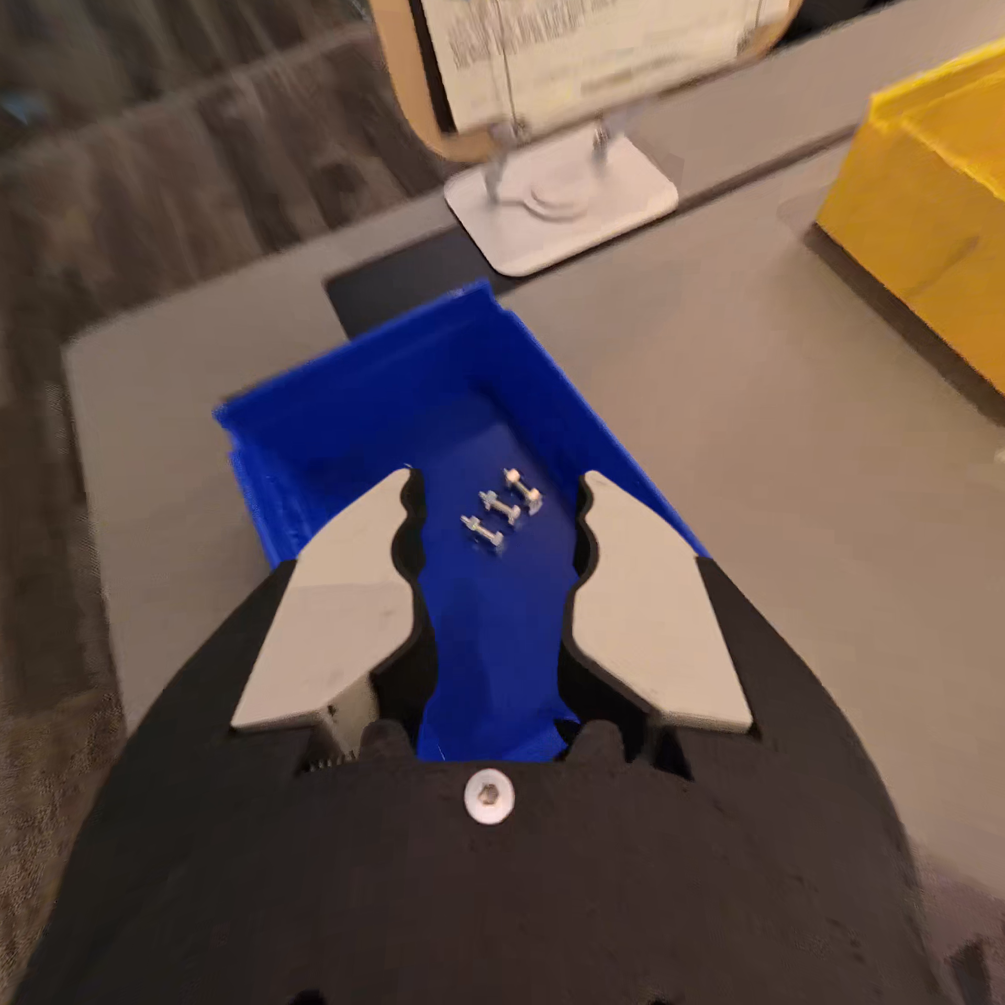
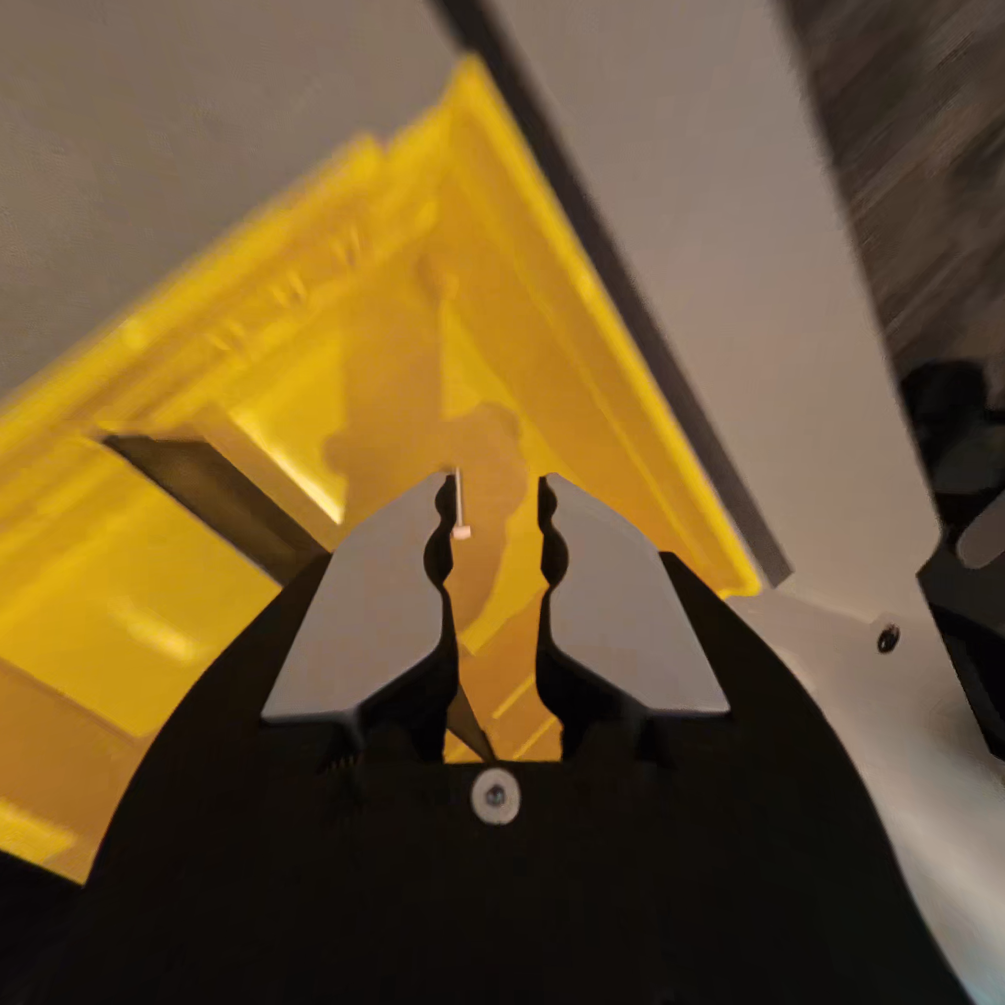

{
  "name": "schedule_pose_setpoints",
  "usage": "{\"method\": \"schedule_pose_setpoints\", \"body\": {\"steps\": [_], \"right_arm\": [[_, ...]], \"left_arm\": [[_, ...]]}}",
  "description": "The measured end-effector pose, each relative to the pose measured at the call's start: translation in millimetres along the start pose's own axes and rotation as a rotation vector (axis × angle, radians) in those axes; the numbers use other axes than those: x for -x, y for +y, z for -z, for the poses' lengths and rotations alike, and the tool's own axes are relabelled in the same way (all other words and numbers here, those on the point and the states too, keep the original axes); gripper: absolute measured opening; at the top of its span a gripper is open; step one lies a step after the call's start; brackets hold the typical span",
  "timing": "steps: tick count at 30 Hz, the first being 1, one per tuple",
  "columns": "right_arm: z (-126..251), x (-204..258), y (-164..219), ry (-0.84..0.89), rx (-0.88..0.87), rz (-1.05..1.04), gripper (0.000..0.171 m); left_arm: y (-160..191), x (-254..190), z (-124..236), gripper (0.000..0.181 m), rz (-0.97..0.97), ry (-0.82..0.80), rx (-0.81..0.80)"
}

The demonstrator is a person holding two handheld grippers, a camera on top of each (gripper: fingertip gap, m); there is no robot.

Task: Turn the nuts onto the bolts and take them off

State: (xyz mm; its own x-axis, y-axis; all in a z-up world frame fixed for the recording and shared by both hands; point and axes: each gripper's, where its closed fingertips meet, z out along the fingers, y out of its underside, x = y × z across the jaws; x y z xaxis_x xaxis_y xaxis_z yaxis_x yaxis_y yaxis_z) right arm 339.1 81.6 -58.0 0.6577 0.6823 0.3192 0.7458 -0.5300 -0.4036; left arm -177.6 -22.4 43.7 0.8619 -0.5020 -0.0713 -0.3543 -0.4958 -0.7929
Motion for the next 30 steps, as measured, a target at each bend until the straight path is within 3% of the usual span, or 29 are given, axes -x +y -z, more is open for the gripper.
{"method": "schedule_pose_setpoints", "body": {"steps": [1, 5, 8, 15, 19, 22, 26, 30], "right_arm": [[22, 1, -18, 0.025, -0.117, -0.028, 0.032], [102, 19, -67, 0.077, -0.507, -0.056, 0.033], [125, 32, -78, 0.101, -0.62, -0.057, 0.033], [97, 51, -73, 0.082, -0.499, 0.069, 0.034], [88, 56, -72, 0.015, -0.486, 0.067, 0.035], [91, 57, -72, 0.004, -0.494, 0.074, 0.035], [99, 61, -75, -0.004, -0.531, 0.09, 0.035], [104, 65, -81, 0.005, -0.552, 0.107, 0.035]], "left_arm": [[9, 0, -13, 0.058, -0.024, 0.014, 0.058], [57, 15, -70, 0.056, -0.22, -0.014, 0.299], [86, 21, -103, 0.06, -0.125, 0.029, 0.426], [129, 17, -141, 0.063, -0.058, 0.116, 0.592], [141, 18, -148, 0.051, -0.074, 0.109, 0.654], [139, 16, -149, 0.041, -0.033, 0.133, 0.642], [141, 25, -144, 0.04, -0.051, 0.102, 0.667], [117, 32, -131, 0.041, -0.075, 0.056, 0.574]]}}
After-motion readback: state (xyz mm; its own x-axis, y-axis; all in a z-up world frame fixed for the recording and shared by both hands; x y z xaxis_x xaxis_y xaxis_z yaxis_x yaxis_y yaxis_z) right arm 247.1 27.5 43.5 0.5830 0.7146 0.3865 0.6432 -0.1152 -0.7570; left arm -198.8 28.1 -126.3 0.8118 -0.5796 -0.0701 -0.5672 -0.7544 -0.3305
